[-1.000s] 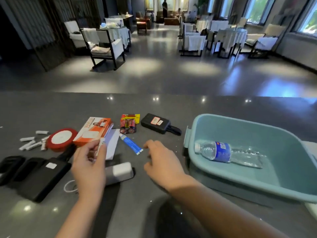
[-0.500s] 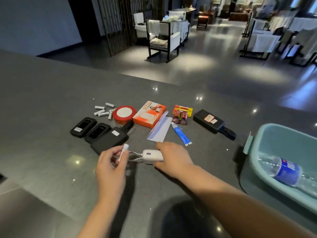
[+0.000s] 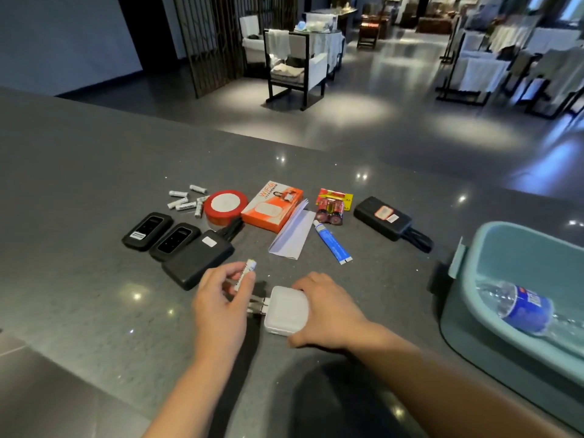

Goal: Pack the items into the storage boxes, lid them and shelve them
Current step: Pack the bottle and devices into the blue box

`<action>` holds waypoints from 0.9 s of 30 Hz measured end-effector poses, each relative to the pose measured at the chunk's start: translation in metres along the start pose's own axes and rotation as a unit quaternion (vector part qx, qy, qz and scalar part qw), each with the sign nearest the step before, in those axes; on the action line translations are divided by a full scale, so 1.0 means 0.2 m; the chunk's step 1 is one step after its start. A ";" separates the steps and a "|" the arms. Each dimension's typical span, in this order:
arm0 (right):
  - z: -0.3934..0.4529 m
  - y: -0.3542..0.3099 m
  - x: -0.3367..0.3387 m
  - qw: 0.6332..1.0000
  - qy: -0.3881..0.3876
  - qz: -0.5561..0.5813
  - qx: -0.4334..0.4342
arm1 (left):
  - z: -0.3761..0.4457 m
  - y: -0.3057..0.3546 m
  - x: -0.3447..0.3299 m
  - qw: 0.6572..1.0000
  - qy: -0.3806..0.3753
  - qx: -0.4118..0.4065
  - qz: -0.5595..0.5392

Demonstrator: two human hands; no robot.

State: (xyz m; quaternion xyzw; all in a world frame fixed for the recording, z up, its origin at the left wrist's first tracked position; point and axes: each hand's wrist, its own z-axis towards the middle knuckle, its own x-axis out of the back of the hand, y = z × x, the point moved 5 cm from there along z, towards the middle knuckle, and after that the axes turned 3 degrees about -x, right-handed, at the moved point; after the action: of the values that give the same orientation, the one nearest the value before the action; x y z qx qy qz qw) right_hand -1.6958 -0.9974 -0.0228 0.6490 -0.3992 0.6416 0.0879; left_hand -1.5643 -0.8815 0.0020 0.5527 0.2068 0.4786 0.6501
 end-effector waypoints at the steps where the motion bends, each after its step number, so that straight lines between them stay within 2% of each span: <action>1: -0.02 0.03 0.02 0.999 0.026 0.030 -0.027 | 0.00 0.03 -0.02 1.000 -0.005 -0.004 -0.005; 5: -0.17 0.14 0.19 0.969 0.147 0.162 -0.114 | -0.01 0.18 -0.13 0.999 -0.009 -0.033 -0.012; 9: -0.40 0.25 0.46 0.927 0.264 0.217 -0.154 | -0.05 0.43 -0.35 0.994 -0.036 -0.087 -0.052; 13: -0.73 0.46 0.69 0.874 0.352 0.266 -0.201 | -0.18 0.72 -0.65 0.977 -0.107 -0.146 -0.117; 17: -1.08 0.78 0.89 0.833 0.411 0.244 -0.277 | -0.37 0.90 -0.98 0.948 -0.202 -0.197 -0.148; 19: -1.23 0.95 0.96 0.842 0.383 0.199 -0.324 | -0.46 0.96 -1.11 0.935 -0.242 -0.203 -0.162; 22: -1.36 1.16 0.99 0.876 0.285 0.113 -0.373 | -0.53 1.02 -1.27 0.925 -0.282 -0.186 -0.173; 27: -1.30 1.33 0.87 0.927 0.108 0.025 -0.358 | -0.60 1.00 -1.48 0.892 -0.399 -0.176 -0.117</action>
State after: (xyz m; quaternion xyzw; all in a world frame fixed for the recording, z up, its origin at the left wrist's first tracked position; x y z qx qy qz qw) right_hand -2.0870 -1.0829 0.0706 0.4906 -0.6069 0.5241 0.3410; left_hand -1.8747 -1.0845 0.0724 0.5454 -0.0946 0.1665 0.8160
